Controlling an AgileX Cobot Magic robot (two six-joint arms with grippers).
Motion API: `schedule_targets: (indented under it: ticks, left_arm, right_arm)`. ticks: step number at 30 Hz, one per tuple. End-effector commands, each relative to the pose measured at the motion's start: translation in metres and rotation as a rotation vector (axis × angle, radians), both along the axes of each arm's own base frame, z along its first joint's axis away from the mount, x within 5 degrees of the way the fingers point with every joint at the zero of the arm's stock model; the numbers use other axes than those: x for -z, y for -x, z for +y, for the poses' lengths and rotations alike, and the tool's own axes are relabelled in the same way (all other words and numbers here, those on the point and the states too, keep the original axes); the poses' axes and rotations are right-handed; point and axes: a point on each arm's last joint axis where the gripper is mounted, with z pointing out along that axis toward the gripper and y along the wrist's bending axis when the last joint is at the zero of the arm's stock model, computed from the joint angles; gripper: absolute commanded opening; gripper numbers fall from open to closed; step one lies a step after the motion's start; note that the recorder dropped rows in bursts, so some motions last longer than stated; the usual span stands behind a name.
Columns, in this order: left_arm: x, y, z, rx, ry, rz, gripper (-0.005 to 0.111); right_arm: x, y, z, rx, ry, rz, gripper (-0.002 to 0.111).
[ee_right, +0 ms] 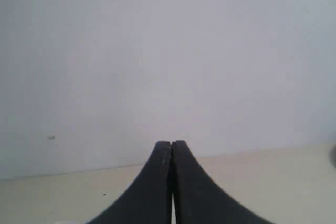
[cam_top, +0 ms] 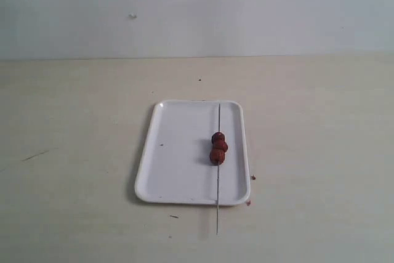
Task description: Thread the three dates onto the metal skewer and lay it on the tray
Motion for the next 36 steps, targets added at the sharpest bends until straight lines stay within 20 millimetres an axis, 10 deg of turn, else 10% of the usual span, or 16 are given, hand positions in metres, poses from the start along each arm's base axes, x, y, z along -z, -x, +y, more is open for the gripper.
schedule_targets:
  ticks: [1,7,26,36]
  left_arm:
    - [0.001,0.000,0.000,-0.004,0.013,0.000,0.000]
    - [0.001,0.000,0.000,-0.004,0.013,0.000,0.000]
    - [0.001,0.000,0.000,-0.004,0.013,0.000,0.000]
    - [0.001,0.000,0.000,-0.004,0.013,0.000,0.000]
  right_arm:
    - [0.005,0.021,-0.005,0.062,0.024,-0.001,0.000]
    - [0.009,0.026,-0.005,0.064,0.050,-0.029,0.000]
    - [0.124,0.021,0.004,-0.045,0.153,0.162,0.000]
    - [0.126,0.021,0.005,-0.054,0.024,0.189,0.000]
